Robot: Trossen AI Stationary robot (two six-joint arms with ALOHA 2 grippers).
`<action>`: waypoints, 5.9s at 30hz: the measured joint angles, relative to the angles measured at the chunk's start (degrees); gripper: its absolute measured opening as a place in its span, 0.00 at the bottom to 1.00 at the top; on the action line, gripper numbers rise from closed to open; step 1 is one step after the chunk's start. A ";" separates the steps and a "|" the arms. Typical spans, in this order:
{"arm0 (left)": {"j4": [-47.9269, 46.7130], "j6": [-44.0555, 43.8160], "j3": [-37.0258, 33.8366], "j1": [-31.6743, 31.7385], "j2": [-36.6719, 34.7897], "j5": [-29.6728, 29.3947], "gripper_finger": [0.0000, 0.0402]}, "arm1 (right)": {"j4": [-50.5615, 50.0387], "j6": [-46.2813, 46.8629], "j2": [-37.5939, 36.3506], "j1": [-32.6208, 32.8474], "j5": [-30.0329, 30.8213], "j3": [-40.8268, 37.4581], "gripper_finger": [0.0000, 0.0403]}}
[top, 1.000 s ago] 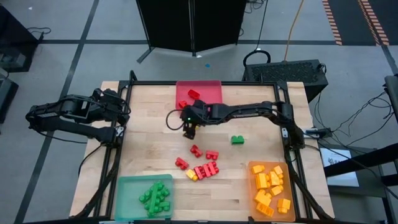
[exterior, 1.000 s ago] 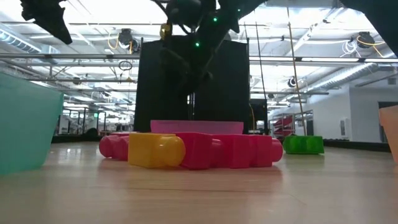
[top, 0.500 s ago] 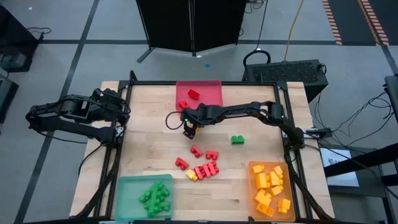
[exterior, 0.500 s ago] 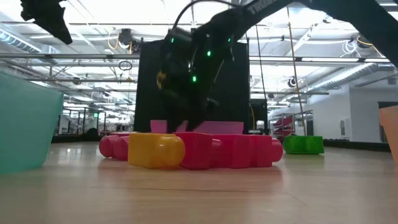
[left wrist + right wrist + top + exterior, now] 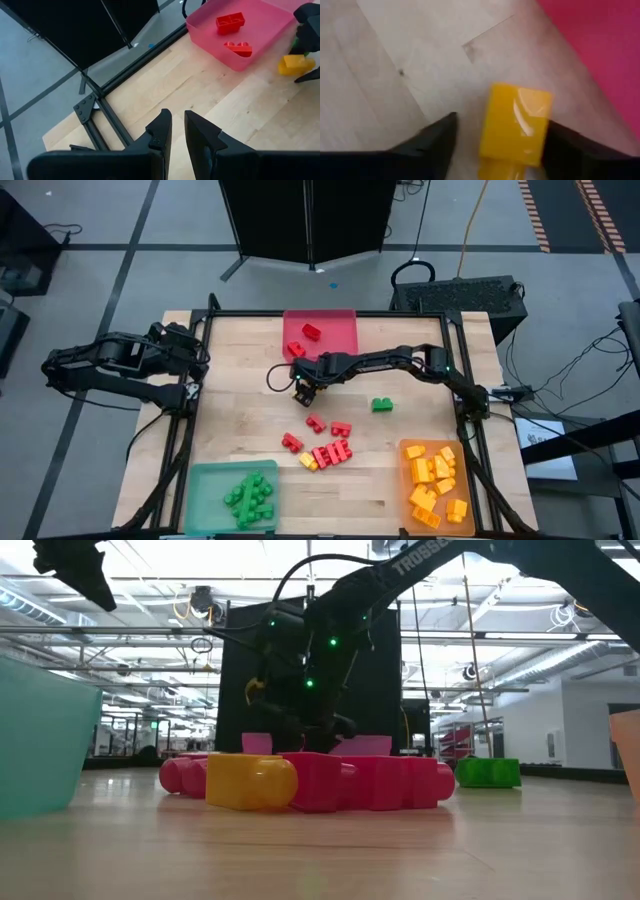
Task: Sort blocks
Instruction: Put the yellow game piece into the orange bin, then put the red game piece into the red bin
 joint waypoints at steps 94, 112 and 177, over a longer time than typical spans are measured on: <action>0.04 -1.51 0.00 0.04 -0.04 0.96 0.15 | -13.74 8.05 -40.45 20.78 4.79 -17.20 0.78; 0.02 -1.53 0.00 0.04 -0.02 1.01 0.15 | -10.62 -11.59 -20.91 14.85 -6.30 -17.29 0.78; -0.44 -1.12 -0.02 0.04 -0.04 0.59 0.15 | -13.72 -12.17 -14.47 -18.73 -3.05 5.44 0.48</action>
